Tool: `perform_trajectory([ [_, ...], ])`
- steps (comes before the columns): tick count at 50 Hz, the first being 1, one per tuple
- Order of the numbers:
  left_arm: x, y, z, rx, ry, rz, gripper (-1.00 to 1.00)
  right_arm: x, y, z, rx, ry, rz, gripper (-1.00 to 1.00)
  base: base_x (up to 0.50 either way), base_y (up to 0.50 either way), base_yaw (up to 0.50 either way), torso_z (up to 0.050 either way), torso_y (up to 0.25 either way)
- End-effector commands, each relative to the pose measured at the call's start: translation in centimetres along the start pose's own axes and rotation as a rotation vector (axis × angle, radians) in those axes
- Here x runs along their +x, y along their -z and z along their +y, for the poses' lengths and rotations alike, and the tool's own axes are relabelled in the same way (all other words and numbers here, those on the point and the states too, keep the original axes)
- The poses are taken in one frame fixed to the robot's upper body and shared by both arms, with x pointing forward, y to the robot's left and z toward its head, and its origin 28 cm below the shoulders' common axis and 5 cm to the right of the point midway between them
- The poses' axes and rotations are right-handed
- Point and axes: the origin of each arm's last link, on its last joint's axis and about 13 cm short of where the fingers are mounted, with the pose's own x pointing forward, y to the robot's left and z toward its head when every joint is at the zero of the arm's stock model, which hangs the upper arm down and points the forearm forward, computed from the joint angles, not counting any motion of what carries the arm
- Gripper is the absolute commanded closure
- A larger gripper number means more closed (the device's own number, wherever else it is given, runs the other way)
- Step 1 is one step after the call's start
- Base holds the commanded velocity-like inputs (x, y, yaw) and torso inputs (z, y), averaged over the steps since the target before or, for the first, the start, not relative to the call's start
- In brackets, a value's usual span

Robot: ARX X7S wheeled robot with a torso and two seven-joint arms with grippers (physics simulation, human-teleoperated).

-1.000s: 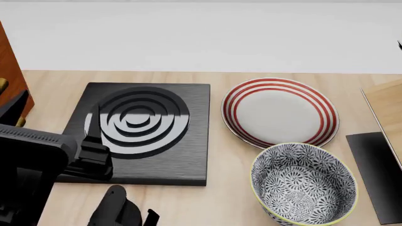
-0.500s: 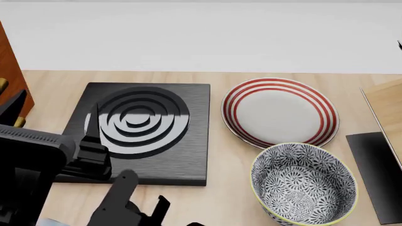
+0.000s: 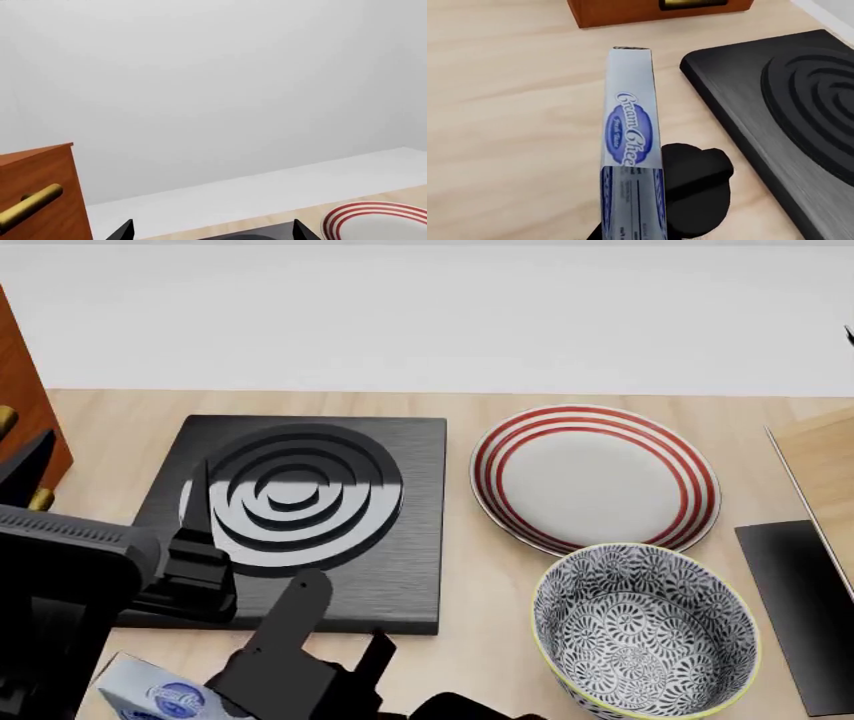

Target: Pick up the cream cheese and put it in the bowl.

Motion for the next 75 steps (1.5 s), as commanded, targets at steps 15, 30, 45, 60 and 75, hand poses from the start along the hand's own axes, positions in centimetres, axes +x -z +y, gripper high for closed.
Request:
perform_trajectory([
  [15,-0.1,-0.1,0.1,0.002,-0.002,-0.003,-1.0,-1.5,0.1,-1.5,0.036,0.086,-0.016,1.0,0.0,0.0,0.0,0.0,0.001],
  [30,-0.1,-0.1,0.0,0.003,-0.003,-0.003,-1.0,-1.8,0.4,-2.1,0.054,0.116,-0.01,1.0,0.0,0.0,0.0,0.0,0.0],
  [45,-0.2,-0.2,0.1,0.006,-0.005,-0.005,-1.0,-2.4,0.5,-2.3,0.076,0.143,0.002,1.0,0.0,0.0,0.0,0.0,0.001],
  [60,-0.2,-0.2,0.1,0.004,-0.003,-0.006,-1.0,-3.1,0.8,-2.5,0.09,0.179,0.013,1.0,0.0,0.0,0.0,0.0,0.0],
  [75,-0.1,-0.2,0.2,0.0,0.001,-0.003,-1.0,-4.1,0.6,-2.6,0.099,0.223,0.022,1.0,0.0,0.0,0.0,0.0,0.001],
])
